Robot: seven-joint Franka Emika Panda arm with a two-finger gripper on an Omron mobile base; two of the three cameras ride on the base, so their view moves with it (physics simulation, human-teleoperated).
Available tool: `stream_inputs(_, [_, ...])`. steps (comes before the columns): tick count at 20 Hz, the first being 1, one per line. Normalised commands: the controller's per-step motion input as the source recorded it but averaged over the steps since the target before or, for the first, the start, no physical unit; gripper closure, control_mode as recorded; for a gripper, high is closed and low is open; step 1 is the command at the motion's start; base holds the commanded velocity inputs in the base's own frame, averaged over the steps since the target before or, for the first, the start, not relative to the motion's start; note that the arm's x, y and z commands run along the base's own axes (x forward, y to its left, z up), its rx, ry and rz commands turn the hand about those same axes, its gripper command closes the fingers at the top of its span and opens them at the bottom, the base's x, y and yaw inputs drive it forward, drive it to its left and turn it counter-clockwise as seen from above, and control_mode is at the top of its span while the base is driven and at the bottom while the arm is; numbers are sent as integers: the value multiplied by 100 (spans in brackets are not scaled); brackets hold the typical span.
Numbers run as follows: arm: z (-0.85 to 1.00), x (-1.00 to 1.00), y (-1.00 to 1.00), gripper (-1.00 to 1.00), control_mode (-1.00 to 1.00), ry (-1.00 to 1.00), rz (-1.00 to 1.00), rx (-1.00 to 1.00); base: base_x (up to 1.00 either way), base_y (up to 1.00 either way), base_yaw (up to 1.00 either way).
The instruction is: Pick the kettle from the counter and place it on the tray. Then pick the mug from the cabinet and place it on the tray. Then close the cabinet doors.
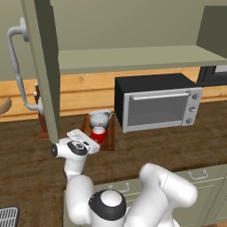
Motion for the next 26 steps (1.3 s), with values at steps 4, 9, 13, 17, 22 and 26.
stream_inputs(4, [0, -16, 1, -100, -100, 2, 0, 0, 0, 0, 0])
stream_inputs(9, [5, -42, 10, -100, -100, 0, 0, 0, 0, 0, 0])
stream_inputs(13, [50, -78, 0, -100, -100, -3, -3, 0, 0, 0, 0])
stream_inputs(17, [61, -82, 0, -100, -100, -7, -6, 0, 0, 0, 0])
stream_inputs(22, [55, -80, 0, -100, -100, -8, -7, 0, 0, 0, 0])
stream_inputs(26, [6, -25, 2, -100, -100, -1, -2, 0, 0, 0, 0])
